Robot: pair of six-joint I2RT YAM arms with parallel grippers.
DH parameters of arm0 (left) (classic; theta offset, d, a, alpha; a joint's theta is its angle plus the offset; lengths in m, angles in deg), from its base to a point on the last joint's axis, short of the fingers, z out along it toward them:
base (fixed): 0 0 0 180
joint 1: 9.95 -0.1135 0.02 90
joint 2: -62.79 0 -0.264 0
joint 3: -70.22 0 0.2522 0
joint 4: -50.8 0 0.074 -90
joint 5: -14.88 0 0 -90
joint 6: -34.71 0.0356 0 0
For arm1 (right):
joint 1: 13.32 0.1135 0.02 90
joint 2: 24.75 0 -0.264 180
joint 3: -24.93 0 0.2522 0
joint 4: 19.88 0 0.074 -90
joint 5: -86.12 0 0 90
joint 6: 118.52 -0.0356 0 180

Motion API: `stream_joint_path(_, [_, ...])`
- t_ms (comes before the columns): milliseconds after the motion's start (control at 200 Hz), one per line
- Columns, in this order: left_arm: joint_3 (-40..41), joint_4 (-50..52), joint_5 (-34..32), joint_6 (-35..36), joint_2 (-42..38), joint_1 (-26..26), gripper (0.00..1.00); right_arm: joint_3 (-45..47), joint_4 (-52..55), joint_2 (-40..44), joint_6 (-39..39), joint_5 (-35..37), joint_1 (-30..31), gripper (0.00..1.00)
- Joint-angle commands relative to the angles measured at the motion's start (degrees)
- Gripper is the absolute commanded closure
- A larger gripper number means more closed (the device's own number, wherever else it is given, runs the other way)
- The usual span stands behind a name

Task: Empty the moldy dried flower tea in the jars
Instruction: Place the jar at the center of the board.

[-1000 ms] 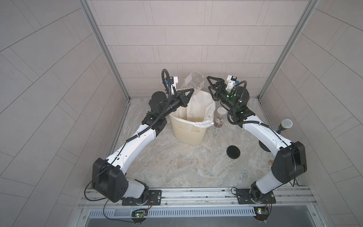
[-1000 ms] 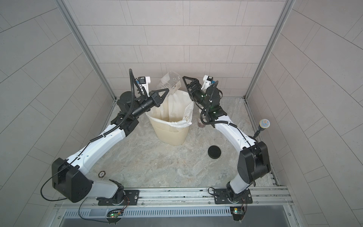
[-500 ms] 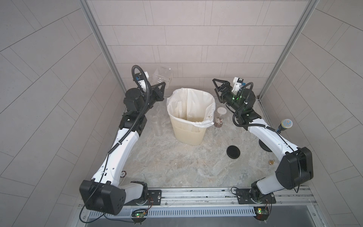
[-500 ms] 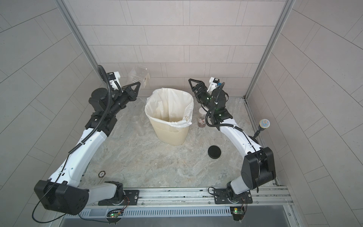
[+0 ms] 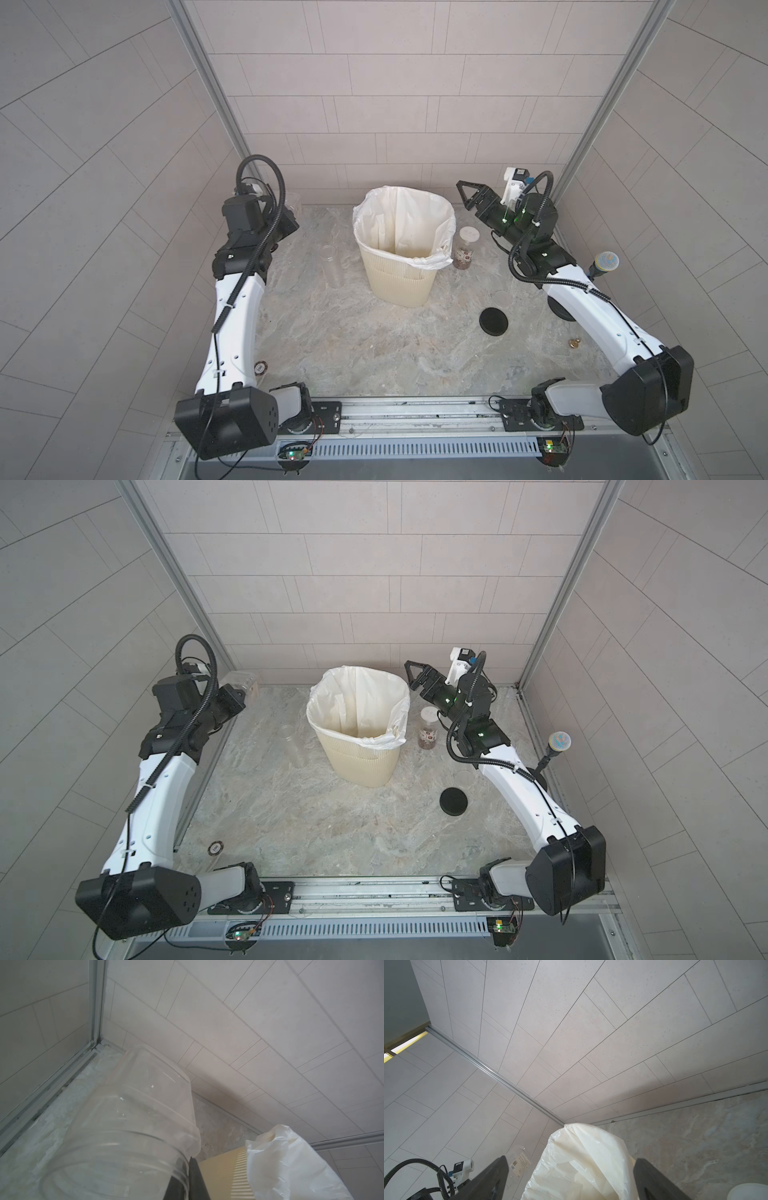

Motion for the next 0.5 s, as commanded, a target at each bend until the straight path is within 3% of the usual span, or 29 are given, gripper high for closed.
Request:
stream_joint_path(0, [-2.13, 12.62, -0.11, 0.96, 2.97, -0.94, 1.00, 1.39, 2.73, 1.05, 4.78, 1.50, -0.23, 0.02])
stream_joint_path(285, [-1.24, 16.29, -1.31, 5.95, 9.30, -0.91, 1.00, 4.14, 1.83, 1.26, 5.38, 1.39, -0.23, 0.02])
stream_joint_path(495, [-10.57, 24.63, -2.74, 5.15, 21.30, -0.93, 1.00, 5.54, 2.37, 2.21, 7.03, 2.09, -0.32, 0.02])
